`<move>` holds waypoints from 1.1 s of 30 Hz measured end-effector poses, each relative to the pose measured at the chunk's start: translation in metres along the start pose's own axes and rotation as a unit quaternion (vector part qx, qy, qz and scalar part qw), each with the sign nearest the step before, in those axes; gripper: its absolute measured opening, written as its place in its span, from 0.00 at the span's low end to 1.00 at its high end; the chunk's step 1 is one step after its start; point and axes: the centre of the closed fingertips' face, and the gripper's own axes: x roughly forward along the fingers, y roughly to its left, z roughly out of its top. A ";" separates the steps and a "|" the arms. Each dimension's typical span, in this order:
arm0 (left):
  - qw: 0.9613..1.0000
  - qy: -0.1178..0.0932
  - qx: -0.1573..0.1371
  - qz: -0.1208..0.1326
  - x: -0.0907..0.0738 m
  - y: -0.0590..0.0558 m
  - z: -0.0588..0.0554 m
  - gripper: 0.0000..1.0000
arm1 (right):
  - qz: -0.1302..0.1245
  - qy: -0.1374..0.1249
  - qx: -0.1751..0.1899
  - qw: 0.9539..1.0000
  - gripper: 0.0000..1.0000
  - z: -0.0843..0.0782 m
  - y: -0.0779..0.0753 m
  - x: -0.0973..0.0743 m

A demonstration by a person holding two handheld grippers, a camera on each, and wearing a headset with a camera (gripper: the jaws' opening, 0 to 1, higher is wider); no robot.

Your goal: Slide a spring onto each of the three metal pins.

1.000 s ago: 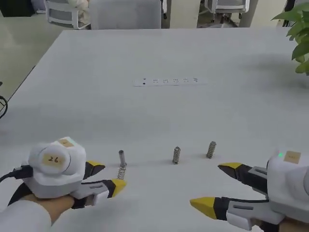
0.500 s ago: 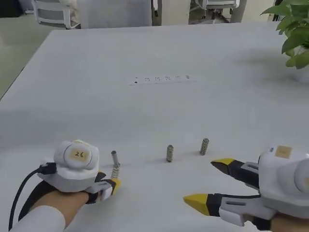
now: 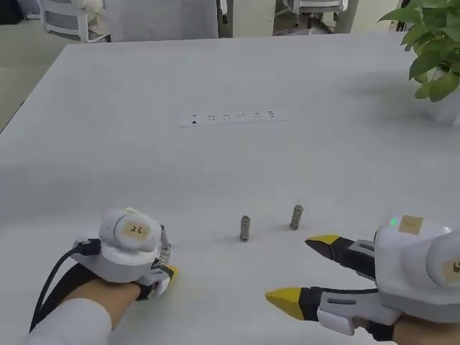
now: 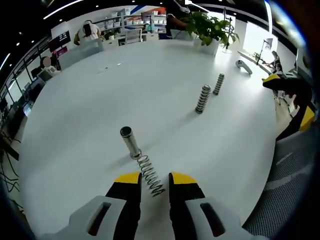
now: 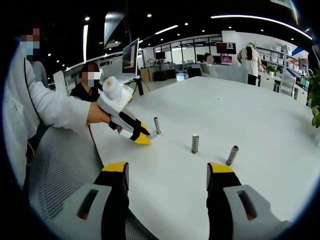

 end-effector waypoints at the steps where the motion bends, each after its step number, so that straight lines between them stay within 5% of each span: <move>1: 1.000 0.002 0.001 -0.001 0.000 0.000 -0.001 0.14 | 0.000 0.000 0.000 1.000 0.62 0.000 0.000 0.000; 17: 1.000 0.005 0.018 -0.015 -0.005 0.000 -0.009 0.02 | 0.003 0.003 0.000 1.000 0.61 -0.001 0.001 0.000; 33: 0.996 -0.042 0.020 -0.076 -0.037 -0.006 0.000 0.02 | 0.012 0.014 -0.009 1.000 0.61 -0.002 0.004 0.002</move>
